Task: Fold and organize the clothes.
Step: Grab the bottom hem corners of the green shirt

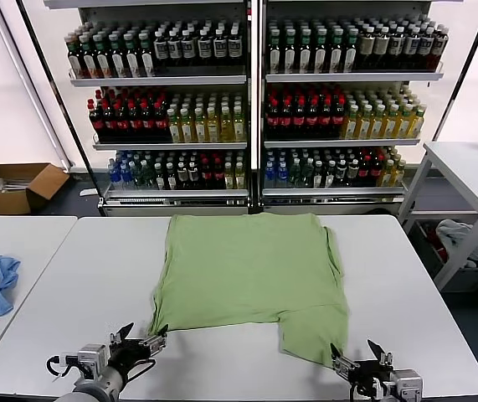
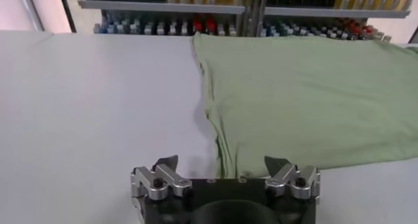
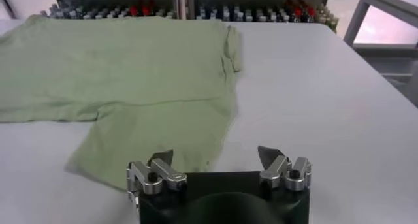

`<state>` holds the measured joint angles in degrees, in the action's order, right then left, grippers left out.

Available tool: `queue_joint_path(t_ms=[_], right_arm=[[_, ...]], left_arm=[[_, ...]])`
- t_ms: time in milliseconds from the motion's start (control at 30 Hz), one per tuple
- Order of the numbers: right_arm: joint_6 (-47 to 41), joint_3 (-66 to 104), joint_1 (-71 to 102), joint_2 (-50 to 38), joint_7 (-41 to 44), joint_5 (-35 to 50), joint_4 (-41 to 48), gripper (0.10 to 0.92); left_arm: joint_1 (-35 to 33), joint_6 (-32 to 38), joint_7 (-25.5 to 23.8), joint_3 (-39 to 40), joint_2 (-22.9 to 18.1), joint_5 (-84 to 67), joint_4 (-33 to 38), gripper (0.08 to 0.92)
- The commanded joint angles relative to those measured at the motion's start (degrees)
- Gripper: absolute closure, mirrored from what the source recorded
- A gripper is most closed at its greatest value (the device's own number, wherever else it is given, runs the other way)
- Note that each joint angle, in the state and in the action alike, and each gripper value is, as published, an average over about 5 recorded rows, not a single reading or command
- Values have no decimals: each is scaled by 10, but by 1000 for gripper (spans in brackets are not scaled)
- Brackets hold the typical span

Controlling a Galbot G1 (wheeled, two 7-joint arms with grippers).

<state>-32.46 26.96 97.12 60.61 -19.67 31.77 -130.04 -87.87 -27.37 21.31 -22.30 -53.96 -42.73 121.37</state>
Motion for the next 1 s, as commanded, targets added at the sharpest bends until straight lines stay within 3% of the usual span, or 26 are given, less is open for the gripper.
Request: queue_joint_path(t_ms=[33, 133, 300, 500, 633, 1000], right_arm=[[-7, -13, -20, 3, 2, -4, 9, 203], [-7, -21, -26, 3, 3, -7, 16, 203], [-8, -34, -33, 3, 3, -8, 28, 205], [-8, -42, -33, 8, 1, -2, 43, 254], [-7, -53, -38, 12, 2, -2, 53, 358], [-7, -57, -50, 8, 12, -5, 53, 670]], left_arm=[[13, 5, -6, 5, -4, -4, -27, 178], [15, 7, -9, 6, -4, -4, -30, 205], [20, 8, -12, 10, -6, -5, -38, 330], [21, 10, -14, 18, -10, -2, -42, 423], [19, 15, -17, 20, -10, -1, -45, 464], [12, 34, -33, 31, -7, 17, -36, 765]])
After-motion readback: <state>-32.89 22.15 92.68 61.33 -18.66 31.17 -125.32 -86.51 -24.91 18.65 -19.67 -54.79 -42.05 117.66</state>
